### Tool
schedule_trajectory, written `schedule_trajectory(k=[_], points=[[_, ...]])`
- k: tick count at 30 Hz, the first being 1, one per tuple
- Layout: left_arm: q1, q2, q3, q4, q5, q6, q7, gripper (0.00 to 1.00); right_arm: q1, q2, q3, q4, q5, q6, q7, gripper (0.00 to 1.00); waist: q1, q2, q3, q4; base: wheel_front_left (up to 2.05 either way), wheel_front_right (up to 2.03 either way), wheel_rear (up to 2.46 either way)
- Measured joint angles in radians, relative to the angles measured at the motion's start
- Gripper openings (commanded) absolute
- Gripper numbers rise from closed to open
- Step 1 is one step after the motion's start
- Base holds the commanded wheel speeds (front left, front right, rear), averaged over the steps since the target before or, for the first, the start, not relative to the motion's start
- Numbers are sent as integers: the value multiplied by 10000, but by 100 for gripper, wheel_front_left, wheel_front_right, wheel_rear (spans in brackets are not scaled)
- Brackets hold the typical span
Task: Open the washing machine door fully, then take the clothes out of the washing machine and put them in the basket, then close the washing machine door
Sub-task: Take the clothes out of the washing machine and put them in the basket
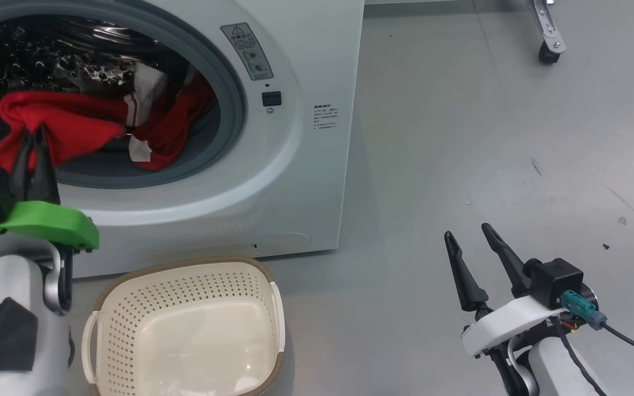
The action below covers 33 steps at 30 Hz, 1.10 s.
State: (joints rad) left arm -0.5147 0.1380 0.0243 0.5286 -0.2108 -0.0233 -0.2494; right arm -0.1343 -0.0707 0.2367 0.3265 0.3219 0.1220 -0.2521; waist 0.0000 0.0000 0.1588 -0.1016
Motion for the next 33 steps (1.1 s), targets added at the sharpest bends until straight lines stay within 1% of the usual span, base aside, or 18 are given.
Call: schedule_trajectory(k=[4, 9, 14, 21, 27, 33], points=[[36, -36, 155, -1162, 0, 2, -15, 0, 0, 2, 8, -23, -2, 0, 0, 100, 0, 0, -34, 33, 0, 0, 0], [289, -249, 366, -2311, 4, 6, -29, 0, 0, 6, 6, -81, 0, 0, 0, 100, 0, 0, -72, 71, 0, 0, 0], [552, -324, 489, -3488, 59, 10, -31, 0, 1, 10, 0, -134, 2, 0, 0, 100, 0, 0, -99, 95, 0, 0, 0], [828, -362, 633, -4790, 240, 61, -73, 0, 4, 12, 15, -134, 2, 0, 0, 100, 0, 0, -131, 121, 0, 0, 0], [1038, -506, 619, -5363, 295, 63, -75, 0, 5, 13, 17, -136, 2, 0, 0, 100, 0, 0, -165, 131, 0, 0, 0], [1618, -568, 456, -5428, 380, 61, -75, 0, 22, 23, 52, -136, 2, 0, 0, 100, 0, 0, -191, 143, 0, 0, 0]])
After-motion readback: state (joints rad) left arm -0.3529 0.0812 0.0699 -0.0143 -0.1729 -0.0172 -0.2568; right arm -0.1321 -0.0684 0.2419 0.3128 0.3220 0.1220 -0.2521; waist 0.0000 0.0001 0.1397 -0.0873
